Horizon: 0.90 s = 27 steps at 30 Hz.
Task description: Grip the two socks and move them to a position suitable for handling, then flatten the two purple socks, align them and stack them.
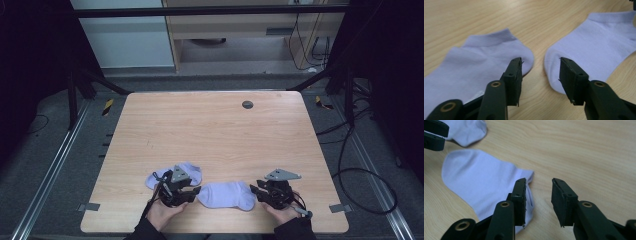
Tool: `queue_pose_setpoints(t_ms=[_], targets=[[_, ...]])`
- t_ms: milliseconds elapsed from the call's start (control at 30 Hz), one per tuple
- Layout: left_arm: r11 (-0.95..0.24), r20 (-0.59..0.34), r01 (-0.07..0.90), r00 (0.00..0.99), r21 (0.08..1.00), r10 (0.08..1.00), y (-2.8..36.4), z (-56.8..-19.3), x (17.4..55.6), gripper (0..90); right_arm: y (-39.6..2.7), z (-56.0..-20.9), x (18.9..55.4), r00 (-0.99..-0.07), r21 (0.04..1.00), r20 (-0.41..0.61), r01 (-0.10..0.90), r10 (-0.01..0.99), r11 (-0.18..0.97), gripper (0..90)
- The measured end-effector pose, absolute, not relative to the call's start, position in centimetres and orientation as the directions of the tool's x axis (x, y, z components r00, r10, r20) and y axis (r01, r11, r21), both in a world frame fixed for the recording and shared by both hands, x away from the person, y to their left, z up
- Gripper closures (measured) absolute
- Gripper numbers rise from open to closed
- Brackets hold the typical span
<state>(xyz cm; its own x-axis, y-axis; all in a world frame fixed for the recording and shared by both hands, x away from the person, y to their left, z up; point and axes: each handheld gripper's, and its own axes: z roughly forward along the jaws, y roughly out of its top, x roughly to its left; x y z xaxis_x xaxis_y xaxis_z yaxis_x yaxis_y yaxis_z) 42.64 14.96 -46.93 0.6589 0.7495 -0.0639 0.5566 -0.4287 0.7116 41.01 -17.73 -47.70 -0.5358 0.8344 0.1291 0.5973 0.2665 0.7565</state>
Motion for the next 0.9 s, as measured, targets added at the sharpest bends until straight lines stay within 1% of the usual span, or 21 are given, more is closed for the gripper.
queue_pose_setpoints(t_ms=[67, 100, 167, 267, 300, 500, 633, 800, 900], targets=[[-0.409, -0.067, 0.554, 0.649, 0.725, 0.758, 15.6, -46.6, 42.7, 49.1, -17.7, -47.4, 41.1, -0.535, 0.771, 0.130, 0.584, 0.835, 0.254, 59.9], [-0.409, -0.067, 0.554, 0.649, 0.725, 0.758, 15.6, -46.6, 42.7, 48.0, -17.7, -47.4, 41.1, -0.535, 0.771, 0.130, 0.584, 0.835, 0.254, 59.9], [-0.387, -0.069, 0.553, 0.632, 0.738, 0.772, 16.5, -46.2, 43.0, 46.6, -17.4, -47.1, 41.4, -0.530, 0.786, 0.131, 0.571, 0.838, 0.238, 54.6], [-0.352, -0.084, 0.563, 0.606, 0.748, 0.791, 17.7, -46.0, 43.4, 44.7, -17.0, -46.7, 41.9, -0.533, 0.792, 0.143, 0.568, 0.834, 0.226, 49.5], [-0.332, -0.087, 0.565, 0.589, 0.755, 0.804, 18.6, -45.9, 43.7, 43.5, -16.5, -46.5, 42.1, -0.533, 0.795, 0.149, 0.565, 0.833, 0.220, 46.6], [-0.297, -0.075, 0.565, 0.542, 0.769, 0.837, 21.2, -45.7, 44.2, 40.4, -14.7, -45.7, 43.0, -0.544, 0.810, 0.168, 0.551, 0.822, 0.200, 39.3], [-0.263, -0.072, 0.573, 0.494, 0.776, 0.866, 23.6, -45.6, 44.5, 39.7, -13.3, -45.3, 43.6, -0.548, 0.817, 0.172, 0.544, 0.819, 0.192, 36.1], [-0.214, -0.082, 0.581, 0.441, 0.785, 0.894, 26.4, -45.6, 44.7, 38.0, -11.6, -45.0, 44.5, -0.546, 0.821, 0.189, 0.544, 0.816, 0.173, 35.6], [-0.205, -0.080, 0.585, 0.424, 0.785, 0.902, 27.3, -45.7, 44.7, 37.6, -10.4, -44.9, 45.2, -0.555, 0.822, 0.182, 0.539, 0.811, 0.185, 35.8]])
